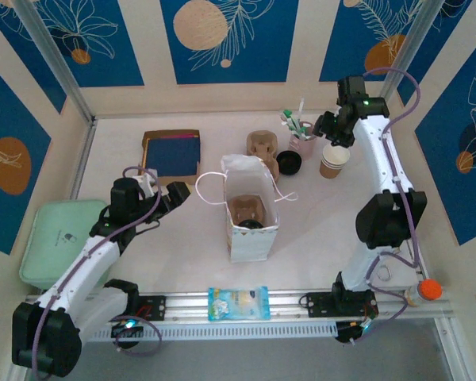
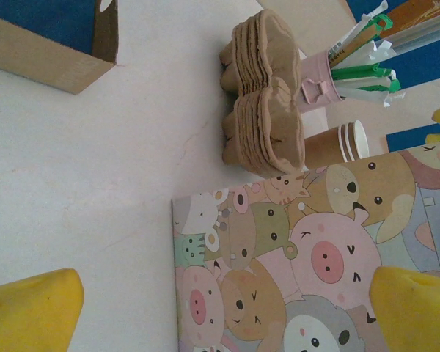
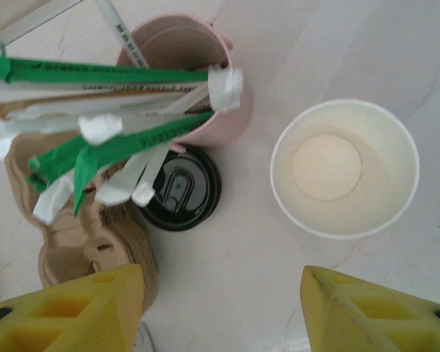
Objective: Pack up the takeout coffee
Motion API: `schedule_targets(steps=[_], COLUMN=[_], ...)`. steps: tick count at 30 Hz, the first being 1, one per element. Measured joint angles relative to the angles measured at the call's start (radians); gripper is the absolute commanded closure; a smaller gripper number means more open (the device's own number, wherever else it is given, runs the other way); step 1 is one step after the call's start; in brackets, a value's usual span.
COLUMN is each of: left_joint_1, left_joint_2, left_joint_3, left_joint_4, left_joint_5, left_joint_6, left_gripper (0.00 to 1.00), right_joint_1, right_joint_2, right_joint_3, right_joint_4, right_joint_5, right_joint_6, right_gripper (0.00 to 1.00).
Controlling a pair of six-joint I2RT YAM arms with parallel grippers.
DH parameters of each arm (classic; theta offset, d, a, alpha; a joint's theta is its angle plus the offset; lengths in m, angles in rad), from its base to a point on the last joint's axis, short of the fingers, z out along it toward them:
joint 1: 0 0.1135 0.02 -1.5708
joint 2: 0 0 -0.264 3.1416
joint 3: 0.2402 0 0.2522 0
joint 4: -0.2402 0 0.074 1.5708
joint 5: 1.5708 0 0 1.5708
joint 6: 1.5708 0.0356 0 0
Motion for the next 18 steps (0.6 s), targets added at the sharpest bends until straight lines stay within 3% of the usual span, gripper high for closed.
schedule_targets(steps=[18], left_joint_1=[0.000], left_joint_2=[-0.002], left_joint_3=[0.000], left_joint_4=[0.000], left_joint_5=[0.003], left_joint_6=[0.000], left_gripper=[0.00], right_joint_1=[-0.015], right_joint_2=[0.297], right_joint_3=[0.320], right_joint_4=[-0.072], right_joint_5=[0.014], right_joint_6=[0.000], right_gripper=[0.50])
